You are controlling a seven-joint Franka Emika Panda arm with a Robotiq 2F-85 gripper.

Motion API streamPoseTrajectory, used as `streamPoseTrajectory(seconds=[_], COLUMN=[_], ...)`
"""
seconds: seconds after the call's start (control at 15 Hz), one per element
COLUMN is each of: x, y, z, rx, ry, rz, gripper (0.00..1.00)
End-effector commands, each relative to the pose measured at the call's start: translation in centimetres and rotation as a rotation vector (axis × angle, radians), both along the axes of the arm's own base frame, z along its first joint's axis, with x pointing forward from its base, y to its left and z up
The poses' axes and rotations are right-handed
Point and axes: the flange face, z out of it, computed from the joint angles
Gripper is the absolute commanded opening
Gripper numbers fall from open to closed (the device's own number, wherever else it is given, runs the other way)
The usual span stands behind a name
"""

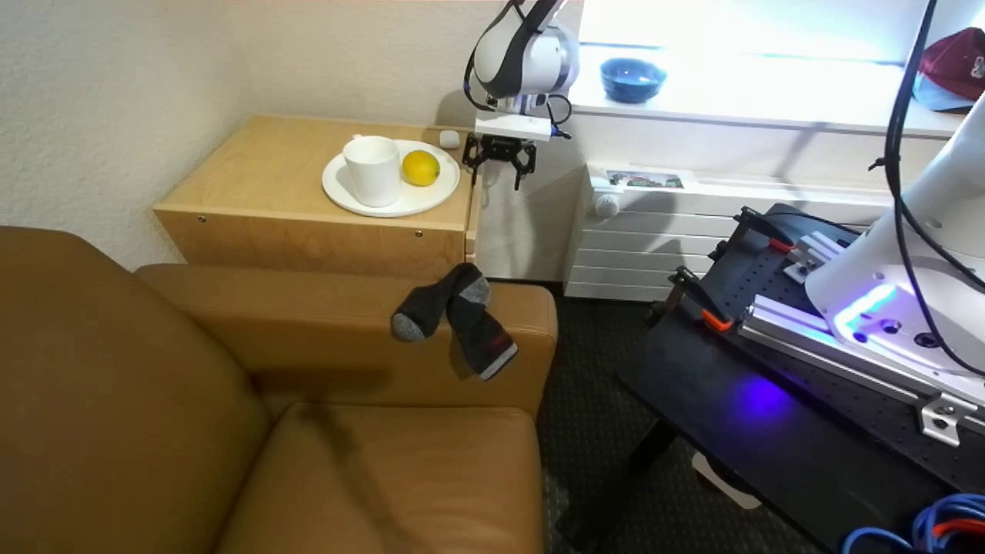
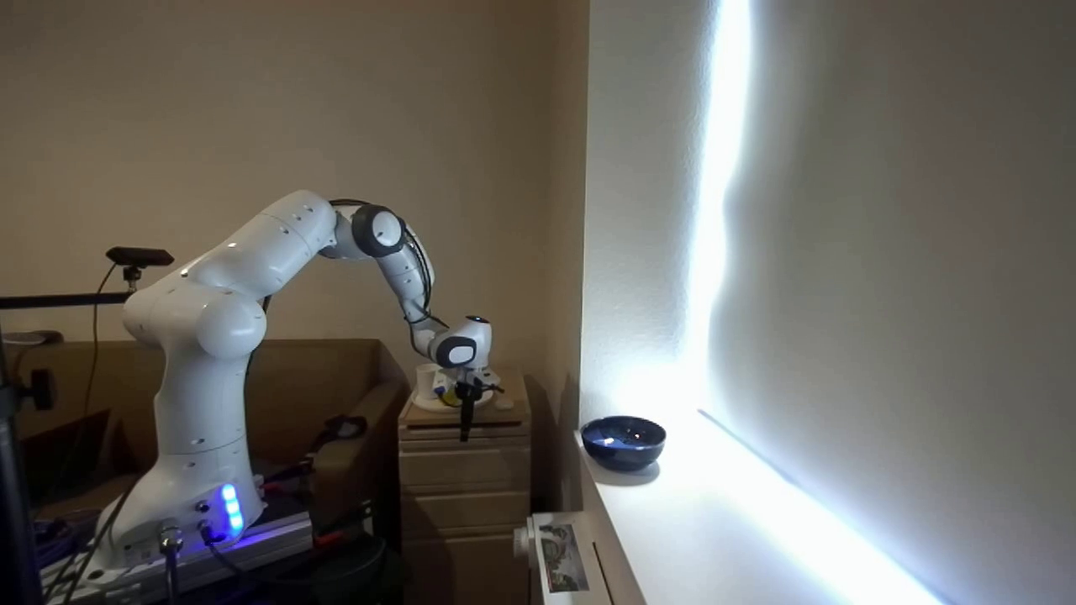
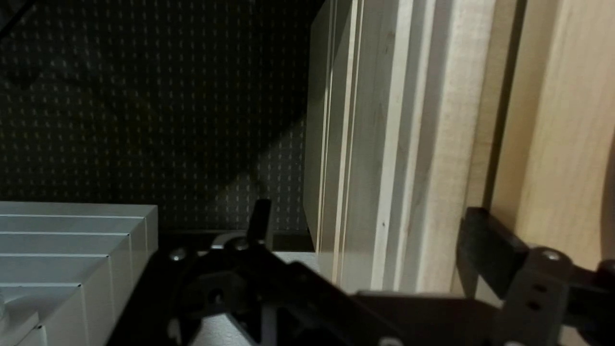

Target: Open the sliding tray then put the white case and lemon on it

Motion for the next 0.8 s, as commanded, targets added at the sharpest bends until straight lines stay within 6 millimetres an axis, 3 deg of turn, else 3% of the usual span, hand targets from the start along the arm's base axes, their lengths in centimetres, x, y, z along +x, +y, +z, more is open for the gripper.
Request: streamPoseTrajectory(seconds=[0.0,0.47,0.73], x=[0.1,0.6,0.7], y=[0.0,0.5,0.3], z=[0.0,-3.5,-3.9], rx=[0.000,-0.028,-0.027], ry=[0.001,0.094,0.138], rz=[0.000,-0.005,-0.040], gripper=[1.00,1.00,1.00])
